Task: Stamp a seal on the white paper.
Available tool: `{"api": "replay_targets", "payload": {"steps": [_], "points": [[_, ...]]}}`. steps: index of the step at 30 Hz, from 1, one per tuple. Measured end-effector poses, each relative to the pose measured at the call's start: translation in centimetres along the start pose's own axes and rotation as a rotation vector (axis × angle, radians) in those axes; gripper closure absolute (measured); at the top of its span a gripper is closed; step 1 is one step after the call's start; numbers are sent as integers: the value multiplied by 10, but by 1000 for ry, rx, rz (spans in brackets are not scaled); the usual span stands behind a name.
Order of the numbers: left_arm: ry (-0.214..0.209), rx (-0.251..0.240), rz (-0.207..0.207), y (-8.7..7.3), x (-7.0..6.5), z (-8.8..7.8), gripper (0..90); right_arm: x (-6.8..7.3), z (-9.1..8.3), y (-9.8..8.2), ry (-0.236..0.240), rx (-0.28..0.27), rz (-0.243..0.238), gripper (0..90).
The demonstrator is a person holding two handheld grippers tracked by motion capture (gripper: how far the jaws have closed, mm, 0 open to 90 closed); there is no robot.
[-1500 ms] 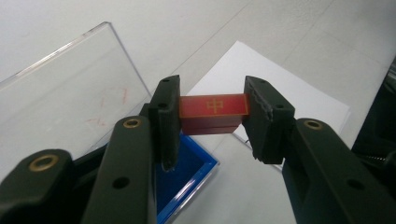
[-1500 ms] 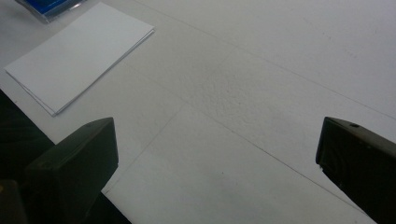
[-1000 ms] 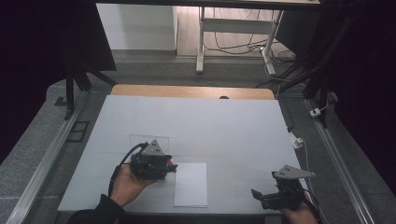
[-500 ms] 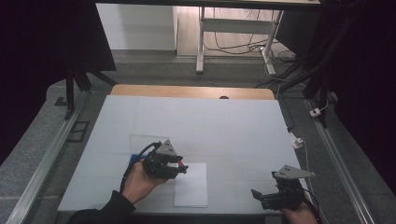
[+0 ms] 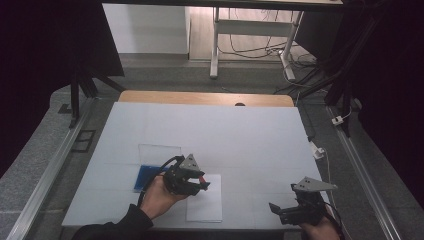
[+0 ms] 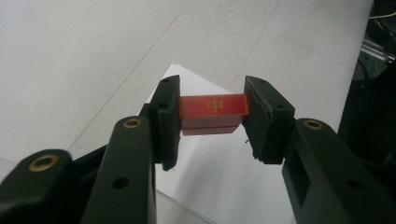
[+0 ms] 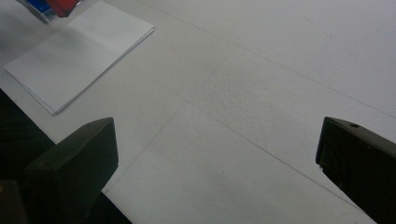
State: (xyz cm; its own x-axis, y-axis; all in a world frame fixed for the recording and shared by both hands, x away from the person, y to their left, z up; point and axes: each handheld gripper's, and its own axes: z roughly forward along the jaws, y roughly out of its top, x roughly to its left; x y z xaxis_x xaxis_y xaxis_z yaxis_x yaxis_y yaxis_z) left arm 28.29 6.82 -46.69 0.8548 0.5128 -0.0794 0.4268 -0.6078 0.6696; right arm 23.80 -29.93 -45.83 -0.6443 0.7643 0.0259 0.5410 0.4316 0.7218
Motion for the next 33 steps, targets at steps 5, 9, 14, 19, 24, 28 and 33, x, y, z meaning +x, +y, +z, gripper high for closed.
{"api": "replay_targets", "payload": {"steps": [5,9,14,19,24,28,33], "points": [[2,23,9,-2,-3,7,581,0,0,0,1,-1,-1,0],[12,43,17,-4,-4,11,581,0,0,0,1,-1,-3,0],[20,61,23,-6,-6,17,581,0,0,0,0,-2,-5,0],[23,78,30,-8,-7,23,581,0,0,0,1,-1,-5,0],[25,82,32,-10,-7,26,581,0,0,0,1,-1,-5,0],[30,94,35,-12,-7,30,581,0,0,0,2,-3,-5,0],[40,87,47,-13,-9,30,581,0,0,0,2,-2,-6,0]]}}
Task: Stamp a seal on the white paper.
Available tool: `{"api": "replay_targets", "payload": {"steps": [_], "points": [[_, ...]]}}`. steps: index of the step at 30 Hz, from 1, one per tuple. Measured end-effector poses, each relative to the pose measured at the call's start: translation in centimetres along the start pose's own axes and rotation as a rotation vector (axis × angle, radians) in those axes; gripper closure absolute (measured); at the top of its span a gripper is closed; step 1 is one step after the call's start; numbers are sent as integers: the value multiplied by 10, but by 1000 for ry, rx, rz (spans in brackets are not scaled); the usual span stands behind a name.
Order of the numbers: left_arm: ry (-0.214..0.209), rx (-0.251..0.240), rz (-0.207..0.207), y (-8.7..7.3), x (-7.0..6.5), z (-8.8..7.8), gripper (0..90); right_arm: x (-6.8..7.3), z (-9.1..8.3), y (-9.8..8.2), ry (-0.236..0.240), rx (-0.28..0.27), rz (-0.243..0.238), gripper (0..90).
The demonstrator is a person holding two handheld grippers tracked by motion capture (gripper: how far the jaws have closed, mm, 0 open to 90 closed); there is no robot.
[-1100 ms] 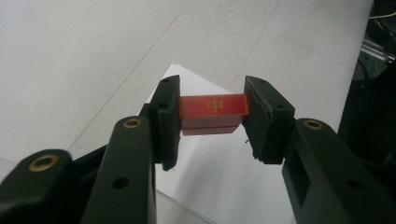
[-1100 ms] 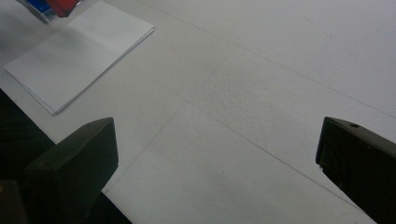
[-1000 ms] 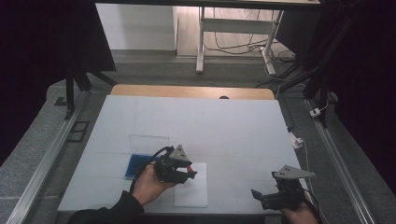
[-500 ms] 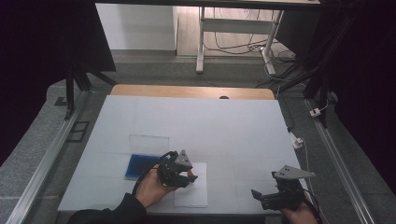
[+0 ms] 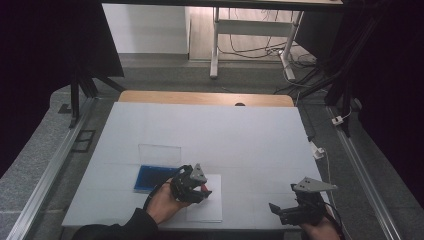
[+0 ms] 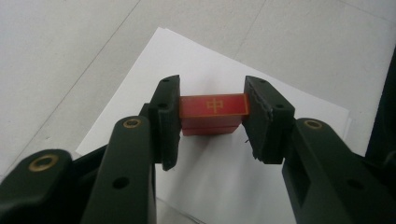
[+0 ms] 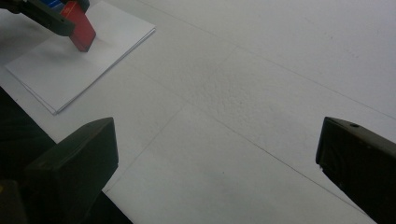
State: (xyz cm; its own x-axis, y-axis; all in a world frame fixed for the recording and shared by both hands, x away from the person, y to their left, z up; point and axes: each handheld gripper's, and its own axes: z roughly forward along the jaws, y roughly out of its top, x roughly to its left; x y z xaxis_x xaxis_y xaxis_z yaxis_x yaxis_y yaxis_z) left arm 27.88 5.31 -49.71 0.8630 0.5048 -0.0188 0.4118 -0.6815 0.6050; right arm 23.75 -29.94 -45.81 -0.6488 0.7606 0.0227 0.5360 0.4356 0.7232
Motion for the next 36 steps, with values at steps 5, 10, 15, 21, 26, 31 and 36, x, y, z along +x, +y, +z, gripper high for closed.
{"api": "replay_targets", "payload": {"steps": [5,10,15,21,26,31,36], "points": [[-9,-16,-6,-3,1,1,582,0,0,0,0,0,0,0],[-32,-32,-27,-6,4,2,580,0,0,0,0,-3,0,0],[-31,-40,-41,-7,3,2,578,0,0,0,1,-2,-3,0],[13,-24,-3,-6,-3,2,583,1,0,0,2,-2,-4,0],[18,-20,-9,-5,-3,2,585,1,0,0,2,-1,-4,0],[-20,-30,-49,-6,2,3,585,1,0,0,2,-2,-4,0],[-76,-49,-115,-9,12,3,585,1,0,0,1,-3,-5,0]]}}
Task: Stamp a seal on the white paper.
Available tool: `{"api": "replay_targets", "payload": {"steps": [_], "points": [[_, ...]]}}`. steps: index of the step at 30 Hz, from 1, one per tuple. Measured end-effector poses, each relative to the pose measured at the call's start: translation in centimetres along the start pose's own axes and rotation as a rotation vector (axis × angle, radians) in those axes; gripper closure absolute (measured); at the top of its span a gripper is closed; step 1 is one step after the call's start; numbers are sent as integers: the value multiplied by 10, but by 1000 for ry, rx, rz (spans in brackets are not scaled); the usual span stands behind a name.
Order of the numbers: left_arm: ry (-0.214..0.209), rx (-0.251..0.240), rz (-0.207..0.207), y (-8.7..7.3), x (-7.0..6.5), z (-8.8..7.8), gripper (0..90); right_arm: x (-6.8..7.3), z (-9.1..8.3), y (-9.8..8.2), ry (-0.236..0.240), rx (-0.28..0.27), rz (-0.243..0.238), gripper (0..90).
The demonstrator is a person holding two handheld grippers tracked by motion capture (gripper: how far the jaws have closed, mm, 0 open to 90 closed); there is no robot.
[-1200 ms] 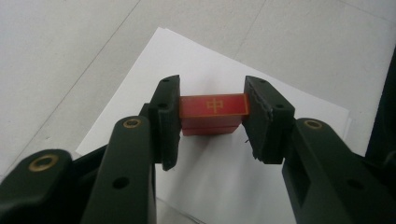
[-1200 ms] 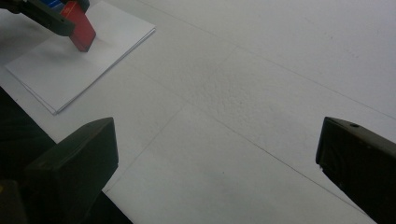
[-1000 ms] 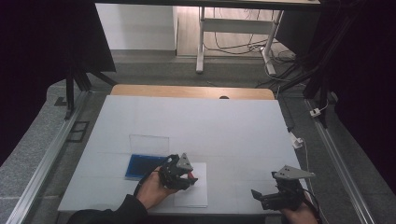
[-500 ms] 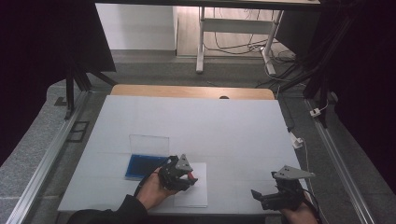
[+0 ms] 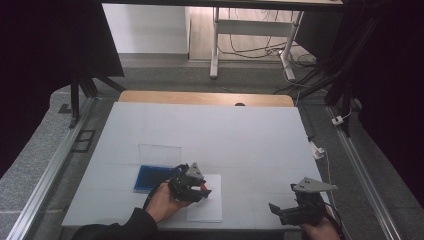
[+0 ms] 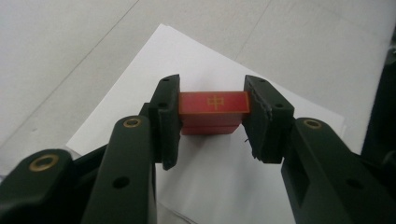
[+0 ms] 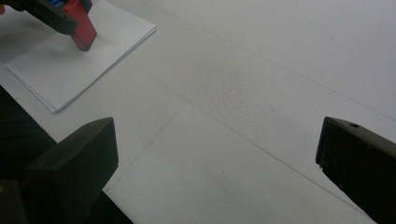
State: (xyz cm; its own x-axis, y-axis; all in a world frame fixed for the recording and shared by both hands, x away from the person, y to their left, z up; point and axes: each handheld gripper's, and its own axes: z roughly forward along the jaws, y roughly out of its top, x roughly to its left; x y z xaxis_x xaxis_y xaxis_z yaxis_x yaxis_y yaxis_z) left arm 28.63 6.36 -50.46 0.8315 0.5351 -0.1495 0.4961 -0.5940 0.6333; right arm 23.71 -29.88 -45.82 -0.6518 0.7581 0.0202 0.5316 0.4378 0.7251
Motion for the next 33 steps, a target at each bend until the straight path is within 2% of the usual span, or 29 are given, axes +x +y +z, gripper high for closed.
{"api": "replay_targets", "payload": {"steps": [2,5,7,12,15,22,25,33], "points": [[2,1,6,0,0,0,585,0,0,0,0,0,0,0],[67,27,82,2,-12,2,585,0,0,0,1,1,-1,0],[90,34,92,3,-15,2,586,0,0,0,1,2,0,0],[113,42,116,4,-19,2,586,0,0,0,1,3,-1,0],[81,30,92,2,-14,2,585,0,0,0,1,0,0,0],[64,30,86,3,-11,1,582,0,0,0,1,1,-1,0],[49,29,63,5,-9,0,581,0,0,0,2,1,-2,0],[44,-48,57,10,-8,-17,579,0,0,0,3,0,0,0]]}}
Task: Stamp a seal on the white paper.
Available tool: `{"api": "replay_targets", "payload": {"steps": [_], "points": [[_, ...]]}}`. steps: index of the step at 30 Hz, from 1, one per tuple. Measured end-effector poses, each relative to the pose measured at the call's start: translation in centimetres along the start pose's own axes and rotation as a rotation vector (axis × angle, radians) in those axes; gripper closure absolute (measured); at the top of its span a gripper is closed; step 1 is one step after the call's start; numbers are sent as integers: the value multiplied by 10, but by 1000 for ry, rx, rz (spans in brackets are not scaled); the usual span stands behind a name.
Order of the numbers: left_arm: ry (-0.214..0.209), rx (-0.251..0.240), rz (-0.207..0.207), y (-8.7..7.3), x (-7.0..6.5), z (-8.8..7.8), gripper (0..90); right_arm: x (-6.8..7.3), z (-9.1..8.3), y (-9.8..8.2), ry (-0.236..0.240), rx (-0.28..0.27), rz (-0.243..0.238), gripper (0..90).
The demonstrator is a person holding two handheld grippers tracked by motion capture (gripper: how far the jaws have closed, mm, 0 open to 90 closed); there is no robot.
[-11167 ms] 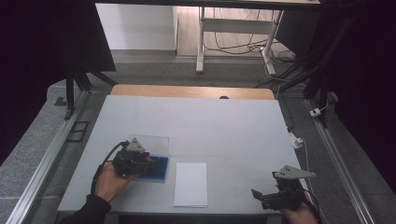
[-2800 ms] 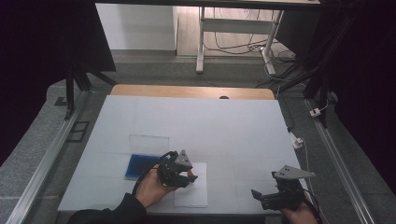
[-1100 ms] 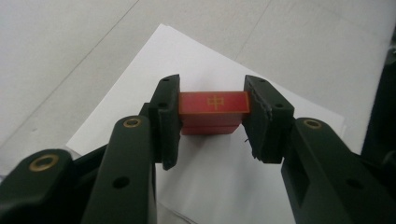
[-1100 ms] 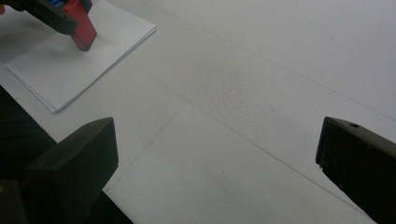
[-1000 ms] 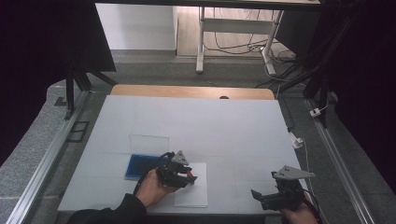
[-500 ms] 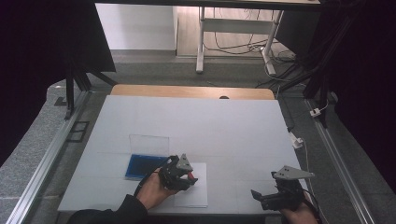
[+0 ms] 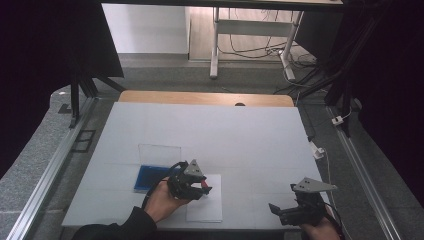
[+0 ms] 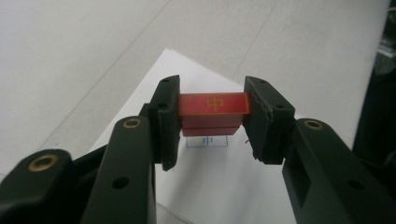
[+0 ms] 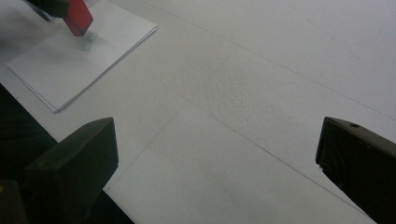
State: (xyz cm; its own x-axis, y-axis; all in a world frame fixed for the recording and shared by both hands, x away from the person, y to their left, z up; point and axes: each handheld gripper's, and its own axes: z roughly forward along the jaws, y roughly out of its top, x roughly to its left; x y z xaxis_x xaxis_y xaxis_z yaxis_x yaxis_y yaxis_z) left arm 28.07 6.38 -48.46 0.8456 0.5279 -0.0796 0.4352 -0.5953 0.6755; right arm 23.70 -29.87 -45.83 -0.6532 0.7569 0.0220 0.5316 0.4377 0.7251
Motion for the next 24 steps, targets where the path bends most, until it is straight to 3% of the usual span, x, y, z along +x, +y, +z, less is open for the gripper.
{"api": "replay_targets", "payload": {"steps": [11,24], "points": [[-6,-15,-6,-2,4,-15,580,0,-1,0,-1,-2,-1,0],[19,-32,-24,-10,9,-34,580,0,-1,0,3,-3,-5,0]]}}
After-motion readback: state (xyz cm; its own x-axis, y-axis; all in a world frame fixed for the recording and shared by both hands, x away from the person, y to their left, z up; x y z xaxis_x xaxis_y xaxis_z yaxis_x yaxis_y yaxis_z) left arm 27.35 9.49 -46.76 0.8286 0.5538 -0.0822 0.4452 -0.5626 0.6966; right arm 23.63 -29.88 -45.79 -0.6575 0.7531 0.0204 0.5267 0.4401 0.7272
